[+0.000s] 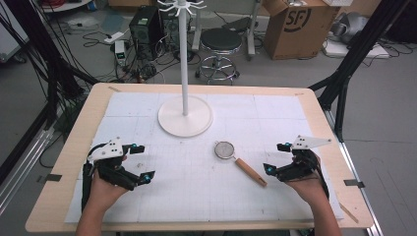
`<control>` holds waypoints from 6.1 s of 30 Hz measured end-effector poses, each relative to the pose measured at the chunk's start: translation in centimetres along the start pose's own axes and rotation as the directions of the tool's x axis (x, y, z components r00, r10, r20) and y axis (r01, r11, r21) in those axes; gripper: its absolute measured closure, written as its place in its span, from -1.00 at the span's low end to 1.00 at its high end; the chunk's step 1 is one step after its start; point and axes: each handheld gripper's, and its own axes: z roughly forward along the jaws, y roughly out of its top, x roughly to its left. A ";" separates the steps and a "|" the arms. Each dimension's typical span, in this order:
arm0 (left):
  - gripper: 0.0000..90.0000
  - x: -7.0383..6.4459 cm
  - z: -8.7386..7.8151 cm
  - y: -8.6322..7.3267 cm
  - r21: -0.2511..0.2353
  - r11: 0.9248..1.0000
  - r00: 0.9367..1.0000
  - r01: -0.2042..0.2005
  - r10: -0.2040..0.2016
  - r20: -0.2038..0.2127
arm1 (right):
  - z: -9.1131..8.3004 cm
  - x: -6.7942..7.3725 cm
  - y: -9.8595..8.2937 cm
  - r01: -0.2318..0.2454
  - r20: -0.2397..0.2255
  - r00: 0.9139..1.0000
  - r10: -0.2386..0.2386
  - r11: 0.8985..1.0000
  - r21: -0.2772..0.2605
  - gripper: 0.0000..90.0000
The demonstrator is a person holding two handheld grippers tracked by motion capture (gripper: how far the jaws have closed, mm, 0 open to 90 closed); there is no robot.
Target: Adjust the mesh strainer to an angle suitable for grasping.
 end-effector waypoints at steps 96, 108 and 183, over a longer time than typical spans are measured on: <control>-0.96 -0.3 0.6 -0.4 0.014 1.000 1.000 0.001 -0.001 0.017 | 10.0 8.0 0.3 0.241 -0.234 0.956 -0.178 0.929 0.282 0.55; -0.96 -0.3 0.6 -0.4 0.018 1.000 1.000 0.001 -0.001 0.018 | 10.7 9.5 0.4 0.303 -0.322 0.922 -0.213 0.917 0.260 0.55; -0.96 -0.2 1.1 -0.8 0.038 0.999 1.000 0.017 -0.017 0.013 | 4.6 2.1 0.8 0.012 -0.074 0.997 -0.011 1.000 0.002 -0.52</control>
